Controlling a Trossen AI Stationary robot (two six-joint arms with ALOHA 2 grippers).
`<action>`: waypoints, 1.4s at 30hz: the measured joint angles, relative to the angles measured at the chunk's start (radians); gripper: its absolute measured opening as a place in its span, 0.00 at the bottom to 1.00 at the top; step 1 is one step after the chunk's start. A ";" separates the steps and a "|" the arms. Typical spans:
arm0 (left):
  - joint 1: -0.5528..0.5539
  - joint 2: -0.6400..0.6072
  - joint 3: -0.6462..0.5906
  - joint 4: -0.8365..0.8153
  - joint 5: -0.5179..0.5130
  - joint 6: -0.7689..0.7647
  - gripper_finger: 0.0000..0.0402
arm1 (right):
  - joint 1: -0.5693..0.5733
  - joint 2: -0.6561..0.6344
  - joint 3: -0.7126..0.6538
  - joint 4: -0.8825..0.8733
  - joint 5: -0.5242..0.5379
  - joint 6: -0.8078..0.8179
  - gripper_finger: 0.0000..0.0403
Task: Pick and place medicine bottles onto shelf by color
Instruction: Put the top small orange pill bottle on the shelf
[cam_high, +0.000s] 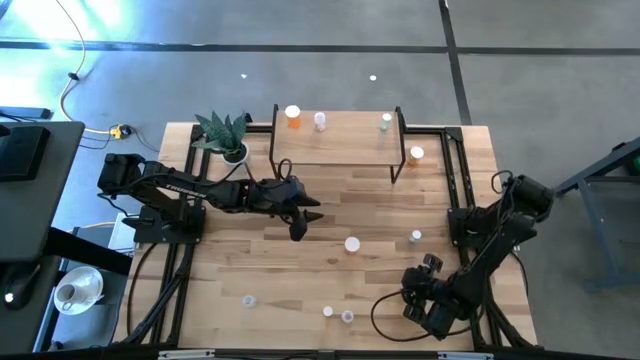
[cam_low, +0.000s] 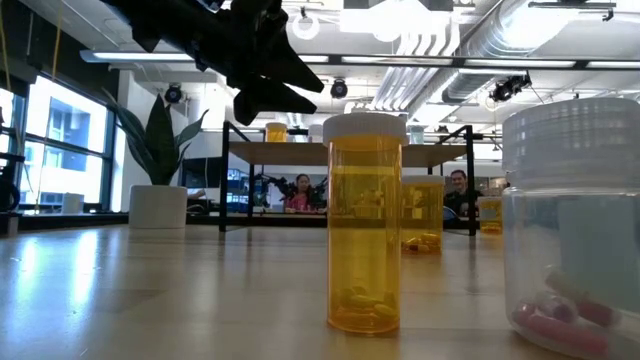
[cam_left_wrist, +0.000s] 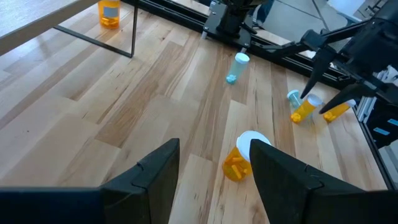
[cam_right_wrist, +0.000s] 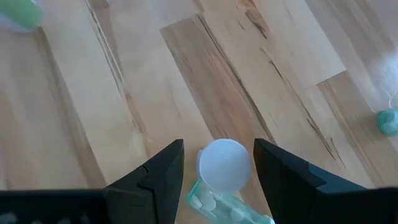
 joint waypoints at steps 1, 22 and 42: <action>0.000 0.000 0.000 0.000 0.000 0.000 0.46 | 0.000 0.003 0.000 0.000 -0.001 0.001 0.46; 0.015 -0.009 0.000 -0.020 0.007 0.016 0.46 | 0.000 0.003 0.000 0.005 -0.025 0.028 0.22; 0.173 -0.189 0.001 -0.225 0.063 0.244 0.46 | -0.245 -0.162 0.000 0.037 0.110 -0.157 0.26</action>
